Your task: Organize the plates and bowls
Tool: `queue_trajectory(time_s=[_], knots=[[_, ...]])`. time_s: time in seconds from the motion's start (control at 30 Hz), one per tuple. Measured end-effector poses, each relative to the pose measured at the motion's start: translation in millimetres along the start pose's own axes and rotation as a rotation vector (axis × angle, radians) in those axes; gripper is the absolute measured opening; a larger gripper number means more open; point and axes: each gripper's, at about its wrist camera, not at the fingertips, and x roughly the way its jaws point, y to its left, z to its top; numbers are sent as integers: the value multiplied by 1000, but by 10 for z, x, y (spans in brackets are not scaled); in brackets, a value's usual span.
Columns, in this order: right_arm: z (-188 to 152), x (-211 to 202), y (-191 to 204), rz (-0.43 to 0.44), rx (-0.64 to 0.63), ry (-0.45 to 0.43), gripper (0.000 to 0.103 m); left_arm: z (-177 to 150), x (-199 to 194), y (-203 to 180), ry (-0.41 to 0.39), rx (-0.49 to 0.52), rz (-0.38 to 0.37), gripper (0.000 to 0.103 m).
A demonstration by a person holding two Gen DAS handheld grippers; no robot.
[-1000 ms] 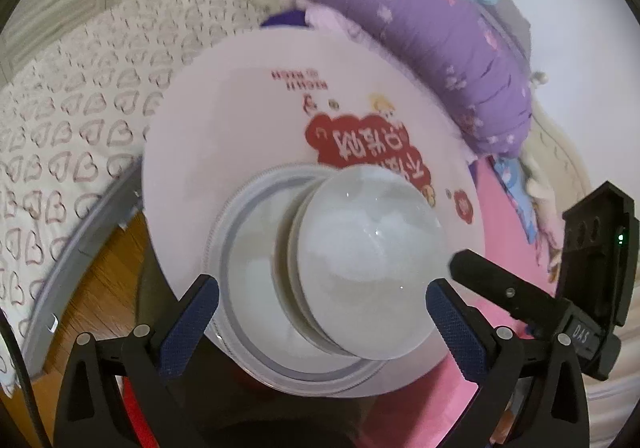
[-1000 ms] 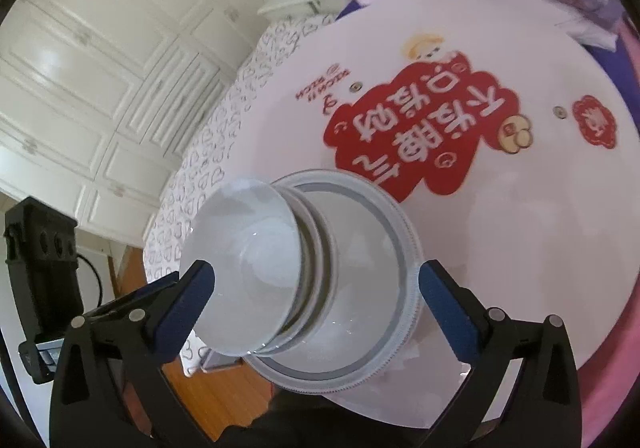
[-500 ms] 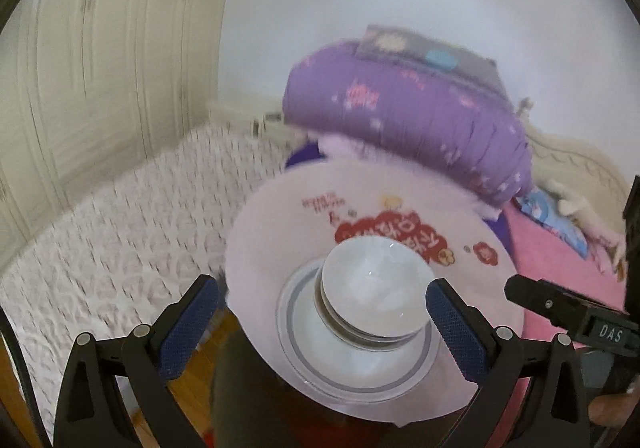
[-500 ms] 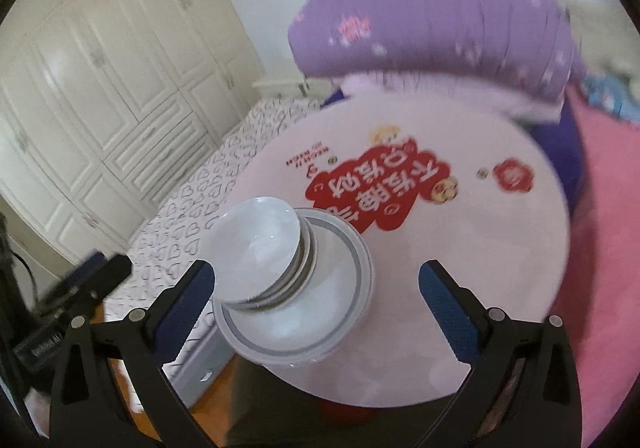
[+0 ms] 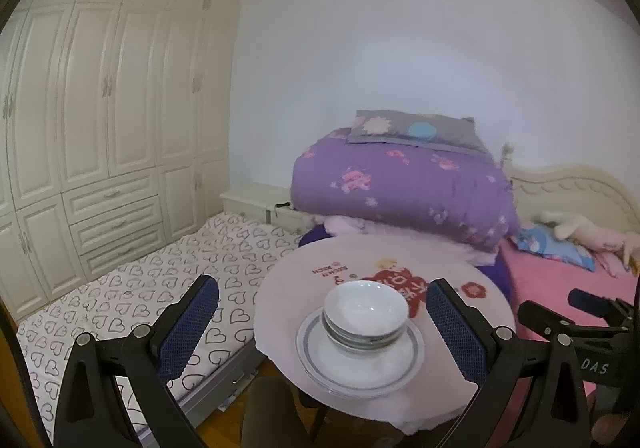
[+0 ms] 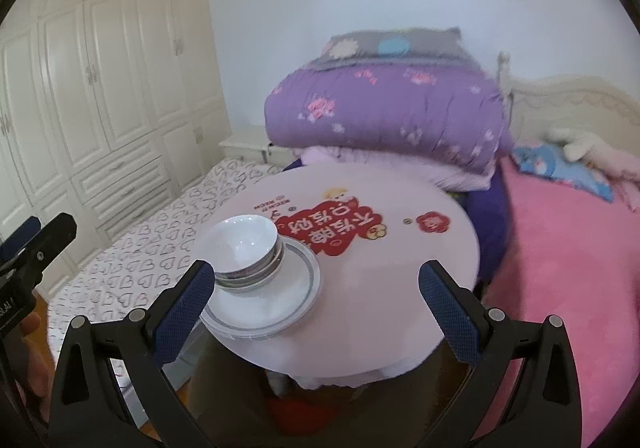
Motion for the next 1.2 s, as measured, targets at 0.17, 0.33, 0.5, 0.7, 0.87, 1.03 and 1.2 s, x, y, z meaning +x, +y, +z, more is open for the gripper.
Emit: queue_trajectory(time_s=[0.17,0.33,0.5,0.7,0.87,1.03,1.2], knots=[[-152,-265,75,-41,-3,-61,103,-267,-288,40,0,13,-10,102],[-279,-401,94,-81,19,-109,103,-312,-501,105,1,7,-30,102],[-344,-442,152,-96,12,-134,103,-269,-593,157,-24,7,-31,102],[-429,-459,248,-100,-13,-144,103,-379,-694,148,-41,19,-39,102],[-450,-489,265,-115,-14,-162,103,-419,-698,194,-40,-15,-26,102],[-450,-481,264,-113,-13,-158,103,-404,-604,121,-22,-11,4,102],[-455,-452,264,-105,-9,-137,103,-353,-501,37,-10,-6,5,102]])
